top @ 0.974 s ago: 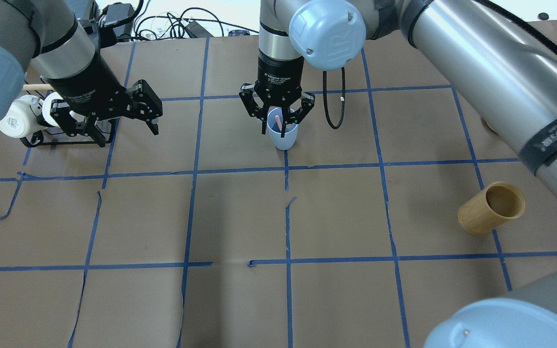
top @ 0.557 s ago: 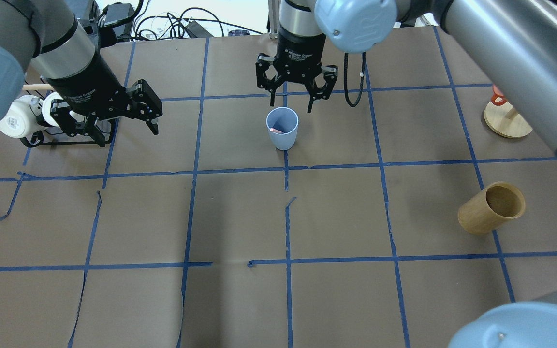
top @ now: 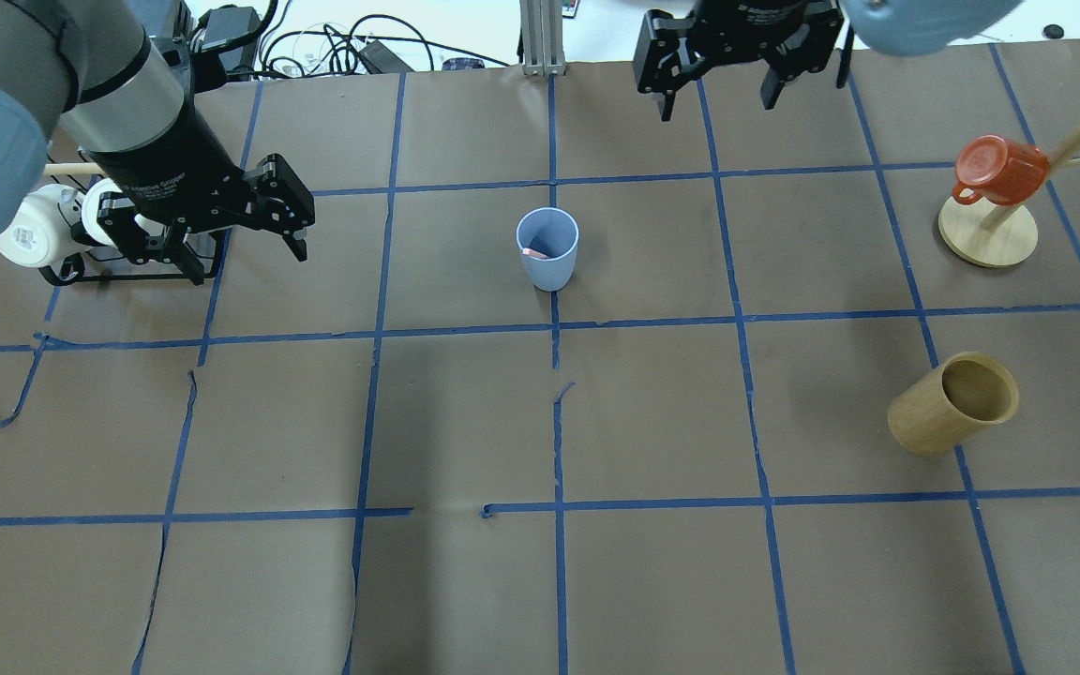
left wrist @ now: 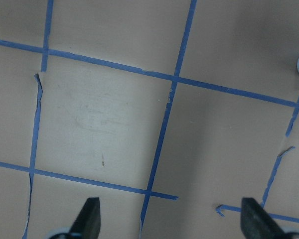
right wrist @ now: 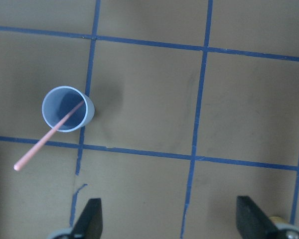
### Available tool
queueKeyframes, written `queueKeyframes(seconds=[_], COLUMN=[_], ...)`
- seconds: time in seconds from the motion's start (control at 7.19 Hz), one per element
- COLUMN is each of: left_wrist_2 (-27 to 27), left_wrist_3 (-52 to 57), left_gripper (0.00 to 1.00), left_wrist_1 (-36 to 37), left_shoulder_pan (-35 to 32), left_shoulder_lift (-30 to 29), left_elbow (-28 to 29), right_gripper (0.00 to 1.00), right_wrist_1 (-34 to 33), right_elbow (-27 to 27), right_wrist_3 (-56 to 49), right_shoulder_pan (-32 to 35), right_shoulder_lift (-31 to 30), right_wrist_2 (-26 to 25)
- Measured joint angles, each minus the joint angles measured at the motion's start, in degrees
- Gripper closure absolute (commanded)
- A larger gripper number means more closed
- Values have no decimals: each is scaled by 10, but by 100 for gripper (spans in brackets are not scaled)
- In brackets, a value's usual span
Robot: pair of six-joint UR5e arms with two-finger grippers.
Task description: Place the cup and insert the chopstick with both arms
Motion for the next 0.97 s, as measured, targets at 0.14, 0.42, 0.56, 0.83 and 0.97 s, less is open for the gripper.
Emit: queueKeyframes(seconds=[0.14, 0.42, 0.56, 0.83, 0.97], left_wrist_2=[0, 1, 1, 1, 1], left_wrist_3=[0, 0, 0, 0, 0], left_gripper=[0, 0, 0, 0, 0], left_wrist_1=[0, 0, 0, 0, 0], left_shoulder_pan=[0, 0, 0, 0, 0], left_shoulder_lift=[0, -1, -1, -1, -1], left_elbow=[0, 0, 0, 0, 0], right_gripper=[0, 0, 0, 0, 0], right_wrist_1=[-21, -78, -89, -51, -31], right_elbow=[61, 152, 162, 129, 115], right_wrist_3=[-39, -84, -86, -79, -77], right_shoulder_pan=[-13, -41, -47, -57, -63], right_shoulder_lift=[-51, -110, -117, -108, -103], right_wrist_2=[-7, -4, 5, 32, 36])
